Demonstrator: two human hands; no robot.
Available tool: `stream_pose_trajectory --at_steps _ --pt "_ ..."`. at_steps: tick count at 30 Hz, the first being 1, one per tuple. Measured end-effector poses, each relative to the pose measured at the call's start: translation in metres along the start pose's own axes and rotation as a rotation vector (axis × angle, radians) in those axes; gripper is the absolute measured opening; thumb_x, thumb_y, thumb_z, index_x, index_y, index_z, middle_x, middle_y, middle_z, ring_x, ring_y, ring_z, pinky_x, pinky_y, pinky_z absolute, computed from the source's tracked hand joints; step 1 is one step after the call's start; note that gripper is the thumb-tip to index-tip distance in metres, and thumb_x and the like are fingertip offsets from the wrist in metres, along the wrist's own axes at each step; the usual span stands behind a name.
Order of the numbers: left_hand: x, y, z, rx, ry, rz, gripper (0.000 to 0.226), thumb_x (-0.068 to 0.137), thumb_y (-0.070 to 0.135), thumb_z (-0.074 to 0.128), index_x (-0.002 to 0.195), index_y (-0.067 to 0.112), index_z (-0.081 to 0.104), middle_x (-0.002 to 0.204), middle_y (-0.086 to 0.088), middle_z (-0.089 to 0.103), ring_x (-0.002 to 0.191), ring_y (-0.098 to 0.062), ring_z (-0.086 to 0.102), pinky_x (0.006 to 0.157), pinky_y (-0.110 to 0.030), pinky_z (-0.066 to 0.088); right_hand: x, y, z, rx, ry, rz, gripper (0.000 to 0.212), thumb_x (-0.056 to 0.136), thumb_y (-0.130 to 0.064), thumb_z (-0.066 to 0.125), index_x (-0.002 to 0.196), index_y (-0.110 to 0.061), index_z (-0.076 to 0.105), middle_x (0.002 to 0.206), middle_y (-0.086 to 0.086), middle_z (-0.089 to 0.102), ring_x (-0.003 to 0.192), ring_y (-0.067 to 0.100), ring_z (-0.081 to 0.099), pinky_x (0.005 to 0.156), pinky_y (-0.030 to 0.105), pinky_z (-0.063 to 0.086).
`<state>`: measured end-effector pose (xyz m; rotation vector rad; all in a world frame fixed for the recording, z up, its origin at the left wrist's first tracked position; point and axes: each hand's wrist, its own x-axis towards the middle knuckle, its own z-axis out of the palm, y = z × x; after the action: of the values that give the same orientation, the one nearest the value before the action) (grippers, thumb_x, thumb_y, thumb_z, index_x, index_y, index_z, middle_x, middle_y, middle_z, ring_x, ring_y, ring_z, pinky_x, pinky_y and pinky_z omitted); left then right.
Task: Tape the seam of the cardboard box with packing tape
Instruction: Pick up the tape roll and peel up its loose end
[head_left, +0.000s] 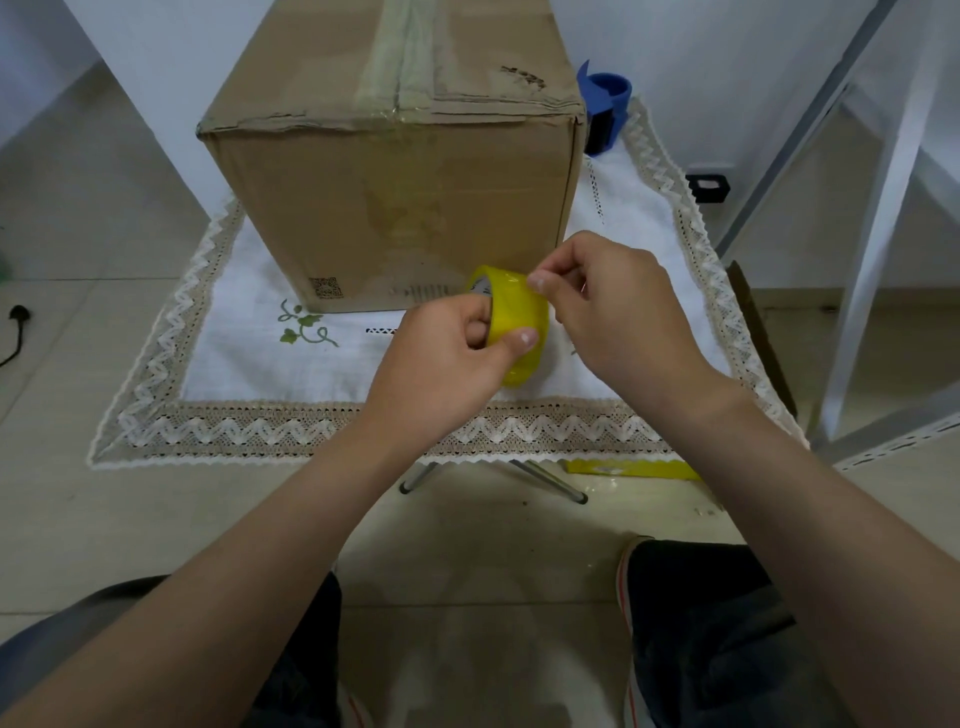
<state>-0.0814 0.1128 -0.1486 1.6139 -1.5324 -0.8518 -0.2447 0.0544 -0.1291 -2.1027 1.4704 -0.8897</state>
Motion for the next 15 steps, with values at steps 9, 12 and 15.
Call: stream_pose_trajectory --at_steps 9,12,15 --pt "0.0 0.006 0.005 0.209 0.17 0.011 0.052 0.088 0.039 0.076 0.06 0.015 0.039 0.046 0.006 0.035 0.046 -0.015 0.031 0.05 -0.033 0.03 -0.014 -0.014 -0.001 -0.24 0.046 -0.101 0.012 0.102 -0.04 0.06 0.098 -0.029 0.064 0.089 -0.008 0.071 0.082 0.024 0.065 0.065 0.035 0.041" --pt "-0.004 0.004 0.004 0.194 0.156 0.034 0.043 0.089 0.039 0.075 0.068 0.009 0.053 0.052 -0.009 0.05 0.051 -0.027 0.045 0.051 -0.04 0.041 -0.012 -0.013 -0.004 -0.208 0.083 -0.117 0.012 0.094 -0.041 0.07 0.088 -0.03 0.069 0.085 -0.013 0.065 0.077 0.011 0.061 0.063 0.031 0.045" --pt "-0.006 0.003 0.004 0.18 0.133 0.043 0.036 0.089 0.037 0.076 0.07 0.011 0.059 0.05 -0.003 0.051 0.05 -0.02 0.046 0.053 -0.037 0.042 -0.006 -0.007 -0.008 0.038 0.006 -0.007 0.012 0.086 -0.035 0.081 0.081 -0.029 0.071 0.066 -0.021 0.063 0.064 -0.003 0.058 0.06 0.021 0.042"
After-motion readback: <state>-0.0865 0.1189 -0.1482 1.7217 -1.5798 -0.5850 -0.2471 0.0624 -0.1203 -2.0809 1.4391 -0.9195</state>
